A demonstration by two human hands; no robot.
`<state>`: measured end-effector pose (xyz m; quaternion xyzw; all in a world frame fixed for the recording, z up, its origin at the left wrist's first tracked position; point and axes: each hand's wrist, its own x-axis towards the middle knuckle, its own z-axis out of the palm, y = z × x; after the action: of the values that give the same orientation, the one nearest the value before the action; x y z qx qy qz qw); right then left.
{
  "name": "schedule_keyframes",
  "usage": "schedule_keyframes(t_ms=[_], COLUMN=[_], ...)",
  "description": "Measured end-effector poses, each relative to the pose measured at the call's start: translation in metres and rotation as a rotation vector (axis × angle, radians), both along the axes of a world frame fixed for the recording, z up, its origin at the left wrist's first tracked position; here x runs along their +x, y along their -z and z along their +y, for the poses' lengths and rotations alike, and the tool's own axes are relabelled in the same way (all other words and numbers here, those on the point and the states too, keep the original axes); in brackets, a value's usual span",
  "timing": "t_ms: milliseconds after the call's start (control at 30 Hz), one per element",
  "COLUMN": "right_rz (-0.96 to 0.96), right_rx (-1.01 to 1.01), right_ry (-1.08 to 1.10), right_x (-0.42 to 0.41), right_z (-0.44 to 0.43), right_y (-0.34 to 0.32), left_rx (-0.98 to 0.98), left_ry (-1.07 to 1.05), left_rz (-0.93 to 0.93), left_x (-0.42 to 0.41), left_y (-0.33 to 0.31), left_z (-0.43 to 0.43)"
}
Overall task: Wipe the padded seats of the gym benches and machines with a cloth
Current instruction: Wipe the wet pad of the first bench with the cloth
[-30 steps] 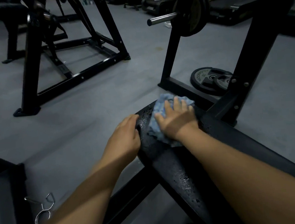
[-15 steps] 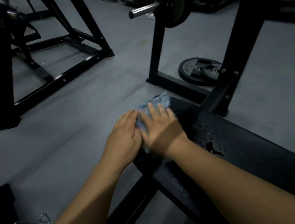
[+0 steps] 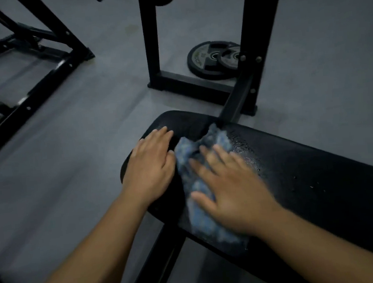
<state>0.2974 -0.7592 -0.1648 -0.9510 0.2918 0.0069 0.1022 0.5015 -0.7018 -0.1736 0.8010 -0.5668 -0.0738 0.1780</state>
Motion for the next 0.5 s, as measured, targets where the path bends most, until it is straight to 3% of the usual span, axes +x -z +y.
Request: schedule_keyframes(t_ms=[167,267,367,500], right_rz=[0.039,0.014,-0.063,-0.017], right_rx=[-0.071,-0.087,-0.063,-0.071], right_ry=[0.260,0.130,-0.014,0.192], right_x=[0.037,0.045,-0.002,0.004], right_z=[-0.045,-0.021,-0.003,-0.050], right_y=[0.004,0.005,0.005,0.006], left_rx=[0.027,0.005,0.014,0.022], left_ry=[0.020,0.010,0.005,-0.004], left_rz=[-0.133,-0.131,-0.116,-0.123], left_x=[-0.006,-0.005,-0.005,-0.006], left_y=[0.000,-0.001,-0.002,0.000], left_z=[-0.001,-0.002,-0.002,0.000])
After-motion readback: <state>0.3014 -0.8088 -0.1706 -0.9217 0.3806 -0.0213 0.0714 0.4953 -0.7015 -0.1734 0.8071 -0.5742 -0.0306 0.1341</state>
